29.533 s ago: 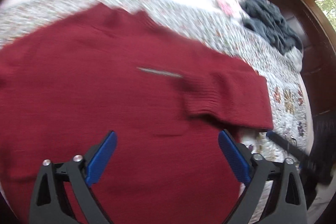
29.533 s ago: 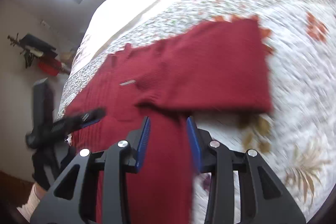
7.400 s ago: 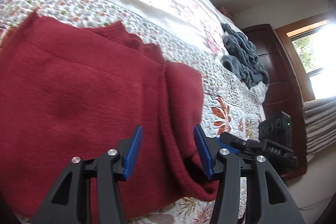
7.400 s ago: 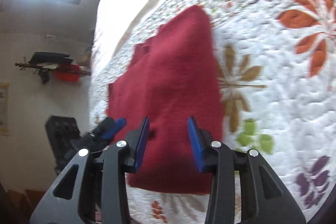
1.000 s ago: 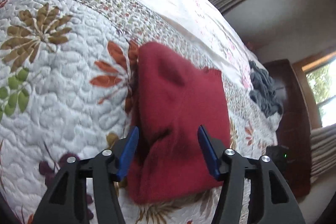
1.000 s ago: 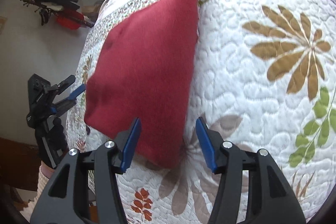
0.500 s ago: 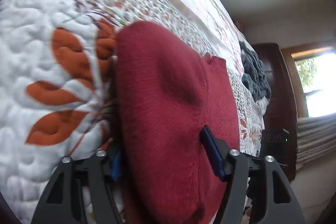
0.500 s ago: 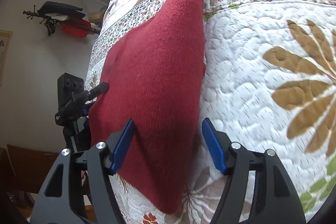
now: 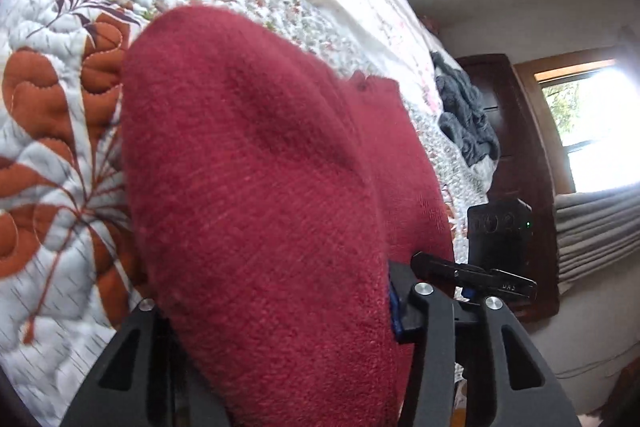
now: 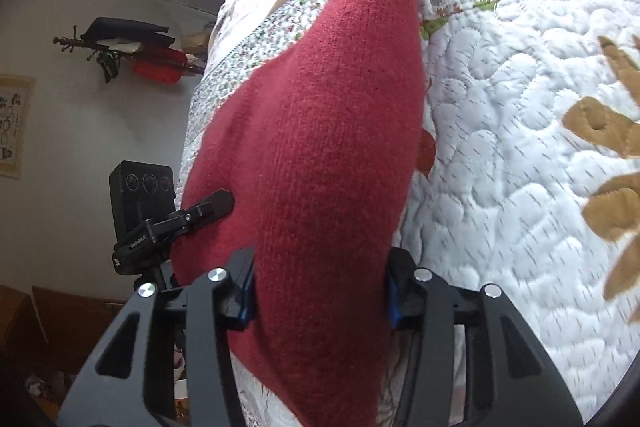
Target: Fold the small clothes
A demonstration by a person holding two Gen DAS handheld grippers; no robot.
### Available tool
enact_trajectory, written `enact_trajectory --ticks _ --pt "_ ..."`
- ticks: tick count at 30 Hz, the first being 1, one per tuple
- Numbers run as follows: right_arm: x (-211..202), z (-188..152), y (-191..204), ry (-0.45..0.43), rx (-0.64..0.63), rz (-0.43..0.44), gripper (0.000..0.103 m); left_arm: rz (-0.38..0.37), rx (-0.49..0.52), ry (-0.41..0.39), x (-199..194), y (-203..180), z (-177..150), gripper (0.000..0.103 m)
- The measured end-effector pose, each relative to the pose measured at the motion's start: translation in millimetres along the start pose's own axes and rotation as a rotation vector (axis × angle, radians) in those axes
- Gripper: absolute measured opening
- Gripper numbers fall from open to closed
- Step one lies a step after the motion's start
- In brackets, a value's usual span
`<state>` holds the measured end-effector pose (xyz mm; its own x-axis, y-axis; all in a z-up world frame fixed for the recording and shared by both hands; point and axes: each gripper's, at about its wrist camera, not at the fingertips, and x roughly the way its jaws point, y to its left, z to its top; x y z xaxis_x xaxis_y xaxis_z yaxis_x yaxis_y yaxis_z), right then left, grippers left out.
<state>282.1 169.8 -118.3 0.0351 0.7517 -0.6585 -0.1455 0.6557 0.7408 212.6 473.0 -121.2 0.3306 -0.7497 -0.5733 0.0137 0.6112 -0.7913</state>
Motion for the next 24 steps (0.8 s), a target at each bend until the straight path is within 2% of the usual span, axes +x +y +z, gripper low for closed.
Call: enact_trajectory --ticks 2,9,15,20,24 --pt "-17.7 -7.3 8.8 -0.01 -0.037 -0.019 0.045 -0.015 0.021 -0.006 1.4 -20.0 -10.1 0.046" --pt "-104.0 -53.8 5.5 -0.044 -0.062 0.024 0.045 -0.117 0.068 -0.013 2.8 -93.5 -64.2 0.046" --pt "-170.3 -104.3 -10.8 -0.06 -0.079 0.025 0.045 -0.134 0.135 -0.005 15.3 -157.3 -126.4 0.046" --pt "-197.7 -140.1 -37.4 -0.071 -0.072 0.007 0.045 -0.131 0.137 0.014 45.0 -179.4 -164.1 0.046" --pt "-194.0 -148.1 -66.4 -0.09 -0.048 -0.016 0.045 -0.09 0.136 0.0 62.7 -168.9 -178.6 0.046"
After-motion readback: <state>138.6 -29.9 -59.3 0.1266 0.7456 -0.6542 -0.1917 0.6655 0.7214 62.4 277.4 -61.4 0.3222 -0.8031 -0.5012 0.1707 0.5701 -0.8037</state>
